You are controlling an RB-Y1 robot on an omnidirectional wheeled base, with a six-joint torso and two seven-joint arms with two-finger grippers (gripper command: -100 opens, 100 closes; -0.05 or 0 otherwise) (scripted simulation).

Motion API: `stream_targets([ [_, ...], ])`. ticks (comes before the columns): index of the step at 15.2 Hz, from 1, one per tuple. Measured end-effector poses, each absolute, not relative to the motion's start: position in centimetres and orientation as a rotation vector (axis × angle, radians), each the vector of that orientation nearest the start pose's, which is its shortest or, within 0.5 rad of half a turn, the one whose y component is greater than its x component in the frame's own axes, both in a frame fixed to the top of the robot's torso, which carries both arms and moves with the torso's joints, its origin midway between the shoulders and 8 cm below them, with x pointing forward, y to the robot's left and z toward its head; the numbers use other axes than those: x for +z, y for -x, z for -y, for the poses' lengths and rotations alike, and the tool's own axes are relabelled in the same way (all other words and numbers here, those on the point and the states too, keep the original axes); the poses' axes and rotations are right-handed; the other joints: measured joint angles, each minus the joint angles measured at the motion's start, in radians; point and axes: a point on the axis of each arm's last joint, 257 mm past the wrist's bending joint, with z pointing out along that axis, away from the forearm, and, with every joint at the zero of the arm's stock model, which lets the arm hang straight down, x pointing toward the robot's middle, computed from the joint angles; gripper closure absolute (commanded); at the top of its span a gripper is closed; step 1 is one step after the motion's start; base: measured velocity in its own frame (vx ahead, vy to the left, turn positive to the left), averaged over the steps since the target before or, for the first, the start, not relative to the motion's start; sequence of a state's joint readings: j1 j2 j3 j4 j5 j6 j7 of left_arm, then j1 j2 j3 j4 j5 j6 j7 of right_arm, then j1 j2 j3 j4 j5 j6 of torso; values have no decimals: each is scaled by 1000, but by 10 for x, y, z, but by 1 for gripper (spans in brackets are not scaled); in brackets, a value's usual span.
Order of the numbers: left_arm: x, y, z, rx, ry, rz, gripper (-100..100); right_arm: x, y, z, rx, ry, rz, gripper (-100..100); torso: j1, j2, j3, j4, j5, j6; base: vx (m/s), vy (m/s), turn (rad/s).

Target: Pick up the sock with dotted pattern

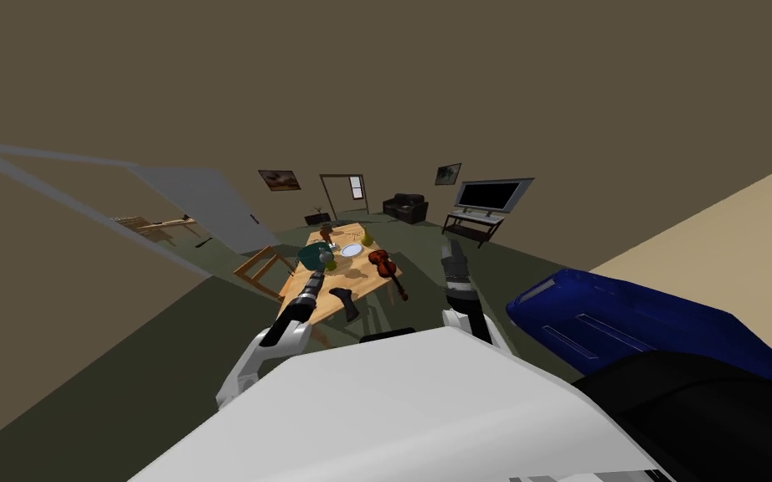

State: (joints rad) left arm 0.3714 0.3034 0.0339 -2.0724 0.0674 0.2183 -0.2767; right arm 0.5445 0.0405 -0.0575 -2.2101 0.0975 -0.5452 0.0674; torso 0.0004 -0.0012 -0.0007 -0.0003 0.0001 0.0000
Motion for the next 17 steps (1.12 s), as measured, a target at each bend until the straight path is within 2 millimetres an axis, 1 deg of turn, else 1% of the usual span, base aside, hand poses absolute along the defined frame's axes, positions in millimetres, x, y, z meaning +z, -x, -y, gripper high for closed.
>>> stream_targets([
  [2,-206,-439,-334,-701,908,-1496,-100,-13,-343,297,1093,-642,-701,0,0,0,0,0,0,0,14,9,-88],
  [5,-228,-438,-339,-646,929,-1559,-100,-13,-343,297,1093,-642,-701,0,0,0,0,0,0,0,13,8,-115],
  [7,-238,-438,-342,-620,944,-1591,-100,-13,-343,297,1093,-642,-701,0,0,0,0,0,0,0,7,4,-51],
  [12,-272,-435,-352,-532,974,-1695,-100,-13,-343,297,1093,-642,-701,0,0,0,0,0,0,0,12,9,-111],
  [17,-300,-425,-360,-456,1009,-1792,-100,-13,-343,297,1093,-642,-701,0,0,0,0,0,0,0,9,7,-91],
])
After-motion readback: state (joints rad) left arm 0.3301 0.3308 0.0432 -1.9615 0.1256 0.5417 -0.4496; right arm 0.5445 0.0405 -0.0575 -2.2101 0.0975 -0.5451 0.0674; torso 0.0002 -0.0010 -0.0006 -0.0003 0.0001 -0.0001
